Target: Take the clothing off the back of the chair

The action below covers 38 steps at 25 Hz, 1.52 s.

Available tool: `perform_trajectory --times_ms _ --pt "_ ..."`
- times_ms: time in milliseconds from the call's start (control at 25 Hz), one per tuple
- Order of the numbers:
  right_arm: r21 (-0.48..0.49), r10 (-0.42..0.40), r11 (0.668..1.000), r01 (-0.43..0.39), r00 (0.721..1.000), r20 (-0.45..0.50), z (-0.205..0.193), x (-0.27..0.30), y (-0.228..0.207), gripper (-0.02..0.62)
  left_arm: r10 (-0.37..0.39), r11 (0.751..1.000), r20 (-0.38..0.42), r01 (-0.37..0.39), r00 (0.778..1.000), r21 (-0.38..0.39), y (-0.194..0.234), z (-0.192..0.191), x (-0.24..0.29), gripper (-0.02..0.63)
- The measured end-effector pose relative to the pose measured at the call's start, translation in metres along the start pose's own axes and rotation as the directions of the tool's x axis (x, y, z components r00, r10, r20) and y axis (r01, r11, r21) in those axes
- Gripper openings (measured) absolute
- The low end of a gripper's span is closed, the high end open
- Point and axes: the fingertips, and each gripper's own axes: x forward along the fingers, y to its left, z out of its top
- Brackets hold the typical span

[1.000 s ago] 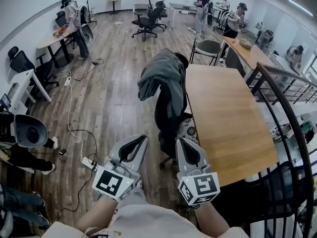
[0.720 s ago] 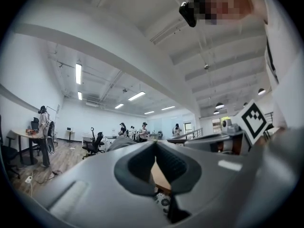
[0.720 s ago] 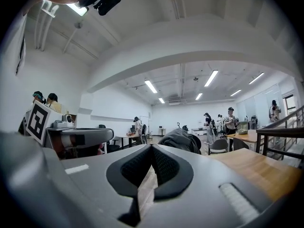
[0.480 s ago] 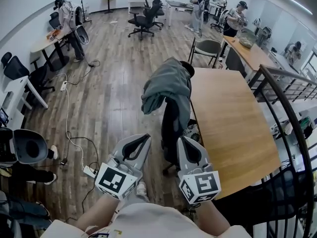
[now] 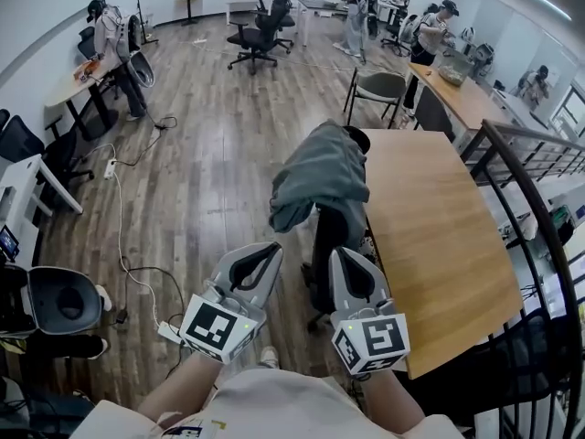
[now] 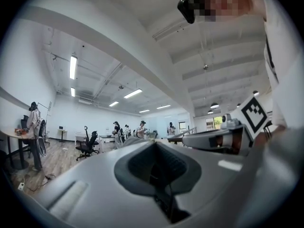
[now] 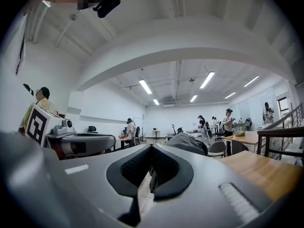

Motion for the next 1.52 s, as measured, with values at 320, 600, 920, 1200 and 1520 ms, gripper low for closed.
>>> perform_trajectory --times_ms 320,600,920,1200,1520 --pt "-0.005 -0.05 0.999 0.051 0.999 0.003 0.0 0.028 -0.009 0.0 -0.047 0.999 0.003 0.047 0.999 0.012 0.026 -0.005 0.025 0.0" --pt "-0.022 -0.039 0.999 0.039 0.999 -0.008 0.01 0.032 -0.03 0.0 -0.037 0.999 0.014 0.037 0.999 -0.012 0.022 -0.003 0.049 0.0" --pt "-0.015 -0.001 1.0 0.001 1.0 -0.005 0.01 0.032 -0.054 0.0 -0.001 1.0 0.022 0.001 1.0 -0.004 0.01 0.0 0.066 0.0" --pt "-0.006 0.03 1.0 -0.03 1.0 0.002 0.012 0.029 -0.062 0.0 0.021 1.0 0.005 -0.021 1.0 0.004 0.001 -0.001 0.073 0.0" --pt "-0.014 0.026 1.0 -0.026 1.0 0.014 0.018 0.025 -0.081 0.002 0.064 0.997 -0.019 -0.064 0.998 0.037 0.0 -0.003 0.086 0.026"
